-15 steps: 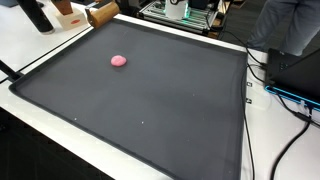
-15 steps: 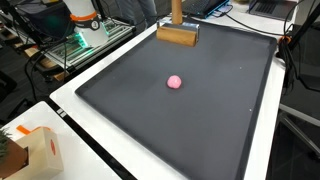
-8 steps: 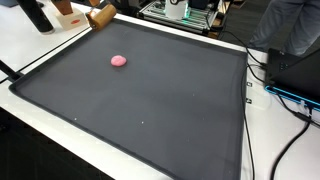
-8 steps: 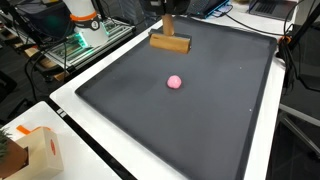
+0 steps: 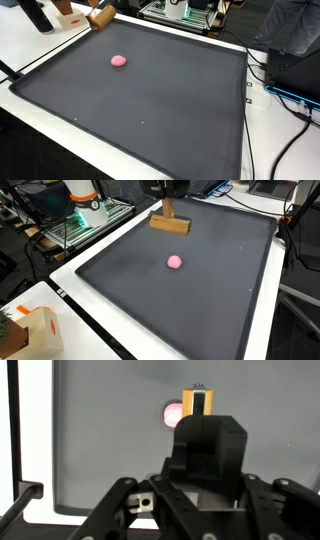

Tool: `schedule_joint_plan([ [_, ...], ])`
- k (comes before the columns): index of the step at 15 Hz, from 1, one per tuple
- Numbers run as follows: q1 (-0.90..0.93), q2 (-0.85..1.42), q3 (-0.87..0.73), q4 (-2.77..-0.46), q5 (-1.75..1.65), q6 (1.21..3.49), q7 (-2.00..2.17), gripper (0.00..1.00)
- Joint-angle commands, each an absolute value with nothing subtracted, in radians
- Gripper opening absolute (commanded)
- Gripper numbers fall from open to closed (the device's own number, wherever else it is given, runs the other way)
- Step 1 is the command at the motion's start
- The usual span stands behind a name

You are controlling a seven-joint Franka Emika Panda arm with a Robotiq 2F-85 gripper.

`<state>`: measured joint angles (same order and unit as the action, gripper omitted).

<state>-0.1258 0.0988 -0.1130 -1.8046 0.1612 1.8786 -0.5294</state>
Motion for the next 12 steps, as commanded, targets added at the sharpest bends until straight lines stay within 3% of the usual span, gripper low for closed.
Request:
schedule_joint_plan([
  [1,-0.133,0.099,-0.106,-1.802,0.160,1.876,-0.529,0.49],
  [2,-0.133,0.099,-0.105,-1.802,0.160,1.876,-0.529,0.49],
  [3,-0.133,0.099,-0.105,-1.802,0.160,1.876,-0.529,0.24],
  [12,-0.287,0.339,-0.120,-1.647,0.361,1.742,-0.681,0.24],
])
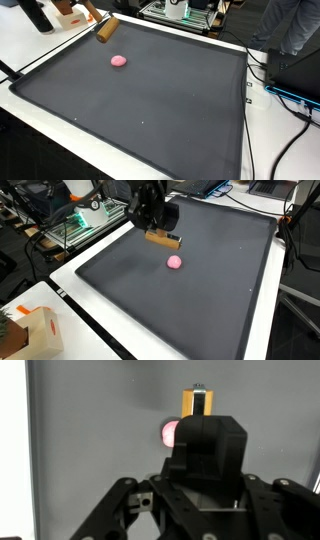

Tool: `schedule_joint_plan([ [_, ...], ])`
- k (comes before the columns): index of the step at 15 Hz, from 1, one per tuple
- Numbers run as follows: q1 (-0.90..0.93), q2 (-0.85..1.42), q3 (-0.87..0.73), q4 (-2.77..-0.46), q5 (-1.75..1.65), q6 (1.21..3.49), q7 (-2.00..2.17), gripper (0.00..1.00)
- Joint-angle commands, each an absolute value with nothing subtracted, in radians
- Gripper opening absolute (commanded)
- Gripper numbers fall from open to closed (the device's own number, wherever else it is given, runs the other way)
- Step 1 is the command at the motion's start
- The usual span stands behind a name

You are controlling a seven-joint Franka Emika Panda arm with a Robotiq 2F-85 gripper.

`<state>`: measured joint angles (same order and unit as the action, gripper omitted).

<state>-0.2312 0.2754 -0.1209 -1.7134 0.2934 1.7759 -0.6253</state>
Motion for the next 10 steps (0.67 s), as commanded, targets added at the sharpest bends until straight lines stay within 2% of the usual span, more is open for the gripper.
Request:
schedule_joint_plan([
  [1,-0.309,0.358,-0.116,-1.634,0.386,1.724,-0.706,0.24],
  [10,-0.416,0.444,-0.106,-1.578,0.520,1.716,-0.860,0.24],
])
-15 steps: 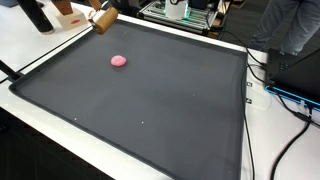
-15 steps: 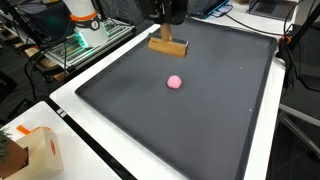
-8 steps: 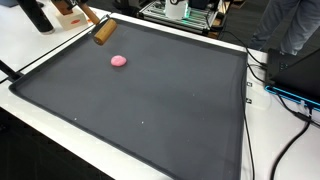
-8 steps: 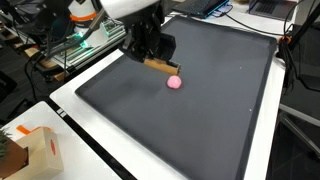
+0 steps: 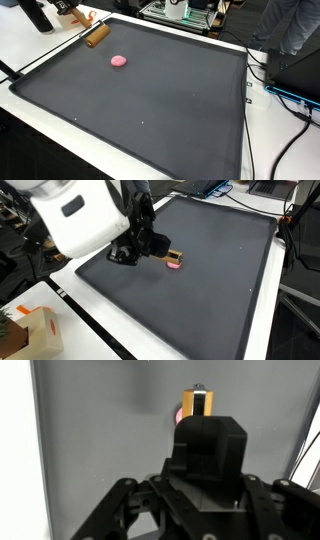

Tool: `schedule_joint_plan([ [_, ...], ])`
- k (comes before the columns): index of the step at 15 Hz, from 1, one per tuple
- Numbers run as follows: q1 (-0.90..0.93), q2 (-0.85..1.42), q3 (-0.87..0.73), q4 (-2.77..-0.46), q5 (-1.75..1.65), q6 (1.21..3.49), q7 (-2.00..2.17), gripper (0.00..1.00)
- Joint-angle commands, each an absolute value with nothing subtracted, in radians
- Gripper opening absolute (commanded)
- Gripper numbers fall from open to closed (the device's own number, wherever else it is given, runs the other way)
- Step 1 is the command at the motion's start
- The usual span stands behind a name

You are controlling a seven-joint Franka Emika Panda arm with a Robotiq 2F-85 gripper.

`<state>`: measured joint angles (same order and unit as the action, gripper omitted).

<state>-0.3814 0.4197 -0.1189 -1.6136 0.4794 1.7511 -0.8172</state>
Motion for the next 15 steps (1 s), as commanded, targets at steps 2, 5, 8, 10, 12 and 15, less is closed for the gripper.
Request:
schedule_joint_plan([
  [2,-0.423,0.451,-0.106,-1.579,0.525,1.719,-0.878,0.24],
  [5,-0.432,0.462,-0.105,-1.578,0.529,1.718,-0.894,0.24],
  [8,-0.438,0.471,-0.104,-1.578,0.531,1.724,-0.909,0.24],
  [10,-0.441,0.478,-0.104,-1.576,0.532,1.726,-0.916,0.24],
  [12,-0.444,0.484,-0.103,-1.574,0.532,1.725,-0.917,0.24],
  [15,-0.444,0.486,-0.104,-1.575,0.529,1.731,-0.916,0.24],
])
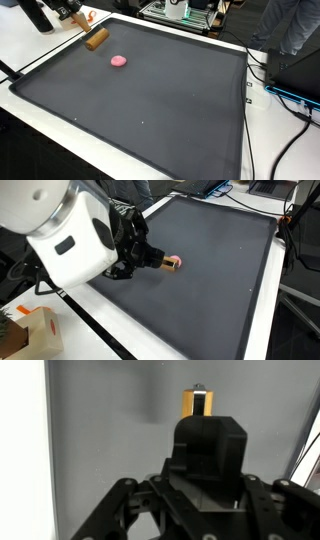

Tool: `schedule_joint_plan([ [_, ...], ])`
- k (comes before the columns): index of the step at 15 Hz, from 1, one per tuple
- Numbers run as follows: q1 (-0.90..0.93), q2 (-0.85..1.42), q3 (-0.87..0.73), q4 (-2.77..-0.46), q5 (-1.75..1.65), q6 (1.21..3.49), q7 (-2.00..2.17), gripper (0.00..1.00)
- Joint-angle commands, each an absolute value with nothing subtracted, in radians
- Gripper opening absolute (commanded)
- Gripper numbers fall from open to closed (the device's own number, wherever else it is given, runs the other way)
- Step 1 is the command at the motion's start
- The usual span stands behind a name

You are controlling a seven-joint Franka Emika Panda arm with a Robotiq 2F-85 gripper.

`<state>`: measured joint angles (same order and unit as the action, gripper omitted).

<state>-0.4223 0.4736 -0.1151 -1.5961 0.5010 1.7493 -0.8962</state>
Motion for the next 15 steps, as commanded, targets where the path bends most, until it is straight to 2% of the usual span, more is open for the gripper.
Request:
schedule_joint_plan([
  [1,-0.444,0.486,-0.104,-1.576,0.528,1.732,-0.916,0.24],
  [15,-0.404,0.424,-0.100,-1.637,0.502,1.808,-0.892,0.24],
])
